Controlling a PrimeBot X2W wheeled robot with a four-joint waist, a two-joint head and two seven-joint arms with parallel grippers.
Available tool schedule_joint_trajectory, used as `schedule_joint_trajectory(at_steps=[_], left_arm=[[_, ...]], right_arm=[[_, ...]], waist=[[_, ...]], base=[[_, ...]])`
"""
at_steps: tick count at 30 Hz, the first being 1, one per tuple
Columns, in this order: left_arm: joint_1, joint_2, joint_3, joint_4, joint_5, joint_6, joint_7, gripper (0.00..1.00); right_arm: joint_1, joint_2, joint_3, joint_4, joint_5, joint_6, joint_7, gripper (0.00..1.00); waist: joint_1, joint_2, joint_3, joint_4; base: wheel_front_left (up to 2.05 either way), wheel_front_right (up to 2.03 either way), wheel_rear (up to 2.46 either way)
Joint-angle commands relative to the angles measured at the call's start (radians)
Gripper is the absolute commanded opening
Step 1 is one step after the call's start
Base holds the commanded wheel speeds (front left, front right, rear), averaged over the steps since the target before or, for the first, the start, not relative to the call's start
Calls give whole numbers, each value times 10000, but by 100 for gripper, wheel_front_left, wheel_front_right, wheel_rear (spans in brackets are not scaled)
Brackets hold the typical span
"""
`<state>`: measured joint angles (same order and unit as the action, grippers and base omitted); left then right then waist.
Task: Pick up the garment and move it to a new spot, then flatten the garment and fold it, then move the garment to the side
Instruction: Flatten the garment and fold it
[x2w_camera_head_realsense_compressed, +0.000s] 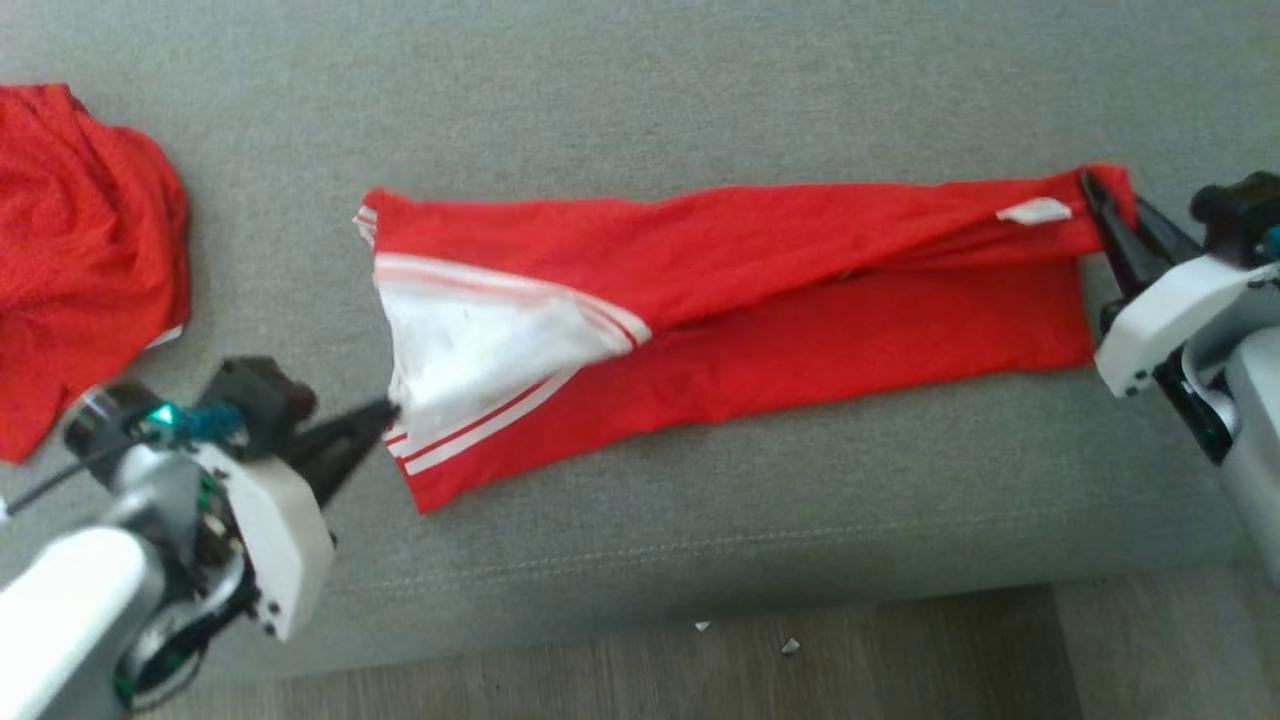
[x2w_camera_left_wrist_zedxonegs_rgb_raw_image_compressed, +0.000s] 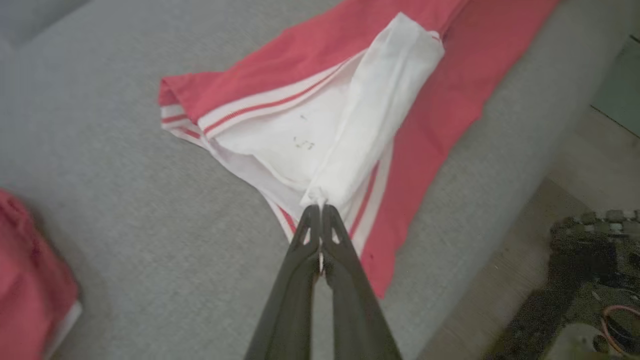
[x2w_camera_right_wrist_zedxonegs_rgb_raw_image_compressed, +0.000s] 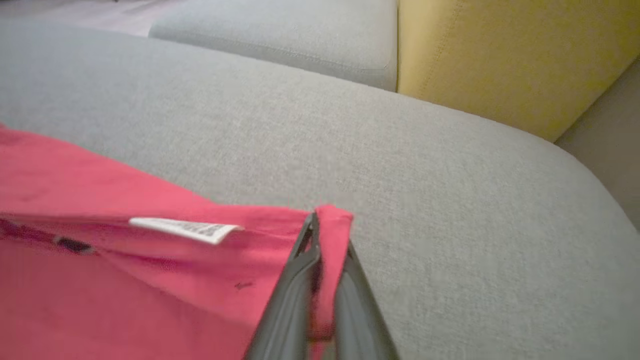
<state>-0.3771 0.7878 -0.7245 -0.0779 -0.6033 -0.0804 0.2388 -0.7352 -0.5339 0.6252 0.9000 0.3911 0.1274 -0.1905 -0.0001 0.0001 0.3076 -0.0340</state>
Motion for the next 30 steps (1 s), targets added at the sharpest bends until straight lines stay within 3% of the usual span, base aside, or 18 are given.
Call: schedule_joint_trajectory(at_steps=[1,2,6,7,11,17,23,28,30], left_arm=[[-213,519,423,-351,-102,-39,93,0],[-143,522,372,-393,-179,-50,174,0],[72,496,249,-462,-341,-35,273,94],[123,490,250,-456,-381,6,280,100],[239,417,468,-310,-304,381,-175,100],[546,-365,1138,-158,-810,1120,-1482,100],[902,-1705,2185,203,-1421,2171,-3469,100],[1290,-2887,2713,537,-1922,2413,-4680,100],[1377,-3461,2964,704,-2099,2294,-4886,100]], right_arm=[[232,-375,171,-114,-190,33,74,43],[301,-344,237,-94,-83,33,202,100],[478,-519,593,-79,33,33,796,100],[471,-620,623,-40,-53,33,912,100],[448,-559,159,10,-27,33,1047,100],[677,186,-1295,-211,134,33,285,100],[1436,1191,-2953,-919,455,33,-468,100],[2458,1913,-3990,-1896,325,33,-635,100],[2898,2132,-4284,-2250,140,33,-647,100]], waist=[[1,-1,-90,-52],[1,-1,-135,-74],[1,-1,-380,-150],[1,-1,-440,-165],[1,-1,-745,-254],[1,-1,-1252,-291],[1,-1,-1790,-193],[1,-1,-2063,-59],[1,-1,-2102,47]], base=[[0,0,0],[0,0,0],[0,0,0],[0,0,0],[0,0,0],[0,0,0],[0,0,0],[0,0,0],[0,0,0]])
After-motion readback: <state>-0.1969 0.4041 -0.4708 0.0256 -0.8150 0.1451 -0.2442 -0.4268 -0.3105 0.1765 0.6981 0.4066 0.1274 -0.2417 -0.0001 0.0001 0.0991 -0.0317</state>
